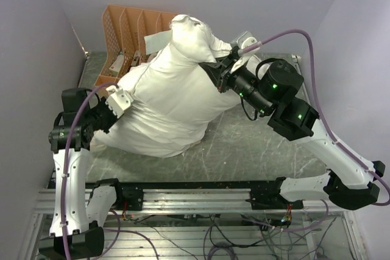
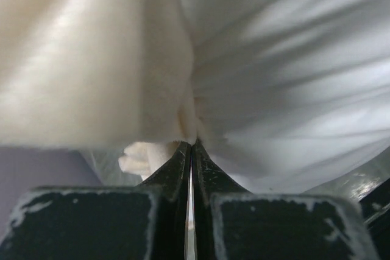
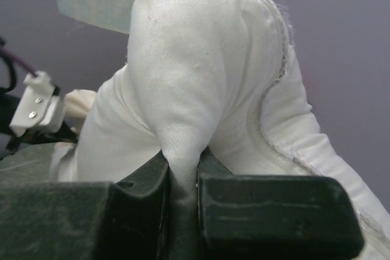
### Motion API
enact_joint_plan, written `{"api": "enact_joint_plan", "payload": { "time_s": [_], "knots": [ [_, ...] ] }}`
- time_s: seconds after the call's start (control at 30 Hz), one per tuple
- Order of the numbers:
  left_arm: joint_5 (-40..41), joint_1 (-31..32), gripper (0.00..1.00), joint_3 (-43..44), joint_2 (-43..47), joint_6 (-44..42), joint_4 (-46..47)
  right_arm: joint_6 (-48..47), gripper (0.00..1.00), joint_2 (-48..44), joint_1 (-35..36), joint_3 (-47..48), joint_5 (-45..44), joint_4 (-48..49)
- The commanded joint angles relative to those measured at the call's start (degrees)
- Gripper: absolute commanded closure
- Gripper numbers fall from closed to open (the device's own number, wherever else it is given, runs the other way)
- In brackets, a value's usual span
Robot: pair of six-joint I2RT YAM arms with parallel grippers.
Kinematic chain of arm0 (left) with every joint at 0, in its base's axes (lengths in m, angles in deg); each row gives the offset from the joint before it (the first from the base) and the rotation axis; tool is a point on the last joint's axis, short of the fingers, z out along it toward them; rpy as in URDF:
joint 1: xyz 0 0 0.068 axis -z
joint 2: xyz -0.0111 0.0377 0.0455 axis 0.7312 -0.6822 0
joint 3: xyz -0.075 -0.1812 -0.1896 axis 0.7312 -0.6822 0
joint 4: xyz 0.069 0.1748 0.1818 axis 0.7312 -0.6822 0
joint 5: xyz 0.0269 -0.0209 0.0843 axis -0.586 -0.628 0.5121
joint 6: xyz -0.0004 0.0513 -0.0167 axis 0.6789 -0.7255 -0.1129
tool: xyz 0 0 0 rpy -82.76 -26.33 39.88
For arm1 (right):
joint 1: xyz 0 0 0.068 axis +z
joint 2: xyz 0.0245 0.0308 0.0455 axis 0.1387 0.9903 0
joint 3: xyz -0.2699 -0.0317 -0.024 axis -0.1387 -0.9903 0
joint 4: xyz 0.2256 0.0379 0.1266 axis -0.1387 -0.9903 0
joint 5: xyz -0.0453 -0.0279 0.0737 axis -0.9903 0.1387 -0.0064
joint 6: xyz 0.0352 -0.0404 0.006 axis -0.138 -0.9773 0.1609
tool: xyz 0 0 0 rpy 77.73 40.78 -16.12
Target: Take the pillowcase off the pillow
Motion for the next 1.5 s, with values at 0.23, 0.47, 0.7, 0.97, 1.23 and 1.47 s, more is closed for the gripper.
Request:
{"api": "enact_joint_plan", "payload": {
  "time_s": [0.23,0.47,0.7,0.97,1.23,1.47],
  "knots": [
    [22.71,-5.29,0.93,-16.39,3.17,-18.41,0.15,1.72,1.0,-7.5,-8.04,-4.96,-20.09,11.68],
    [27.28,-15.05,0.93,-20.39,2.26,-31.41,-1.82,5.73,1.0,-7.62,-15.13,-6.93,-31.93,12.05],
    [21.33,-16.88,0.92,-17.54,4.03,-34.07,-7.68,9.86,1.0,-9.38,-16.85,-10.54,-14.51,14.85],
    [-15.42,-16.84,0.18,19.23,-5.01,-19.87,-30.54,15.33,1.0,-5.43,-16.84,-7.31,14.61,17.68],
    [-32.92,-16.82,0.06,30.71,-4.84,-3.18,-24.21,26.36,1.0,-3.8,-16.79,-0.44,37.39,25.42],
    [-35.61,-16.81,0.04,28.02,-0.91,2.04,-18.08,34.01,1.0,-7.12,-16.77,-2.65,47.39,33.61]
  ]
}}
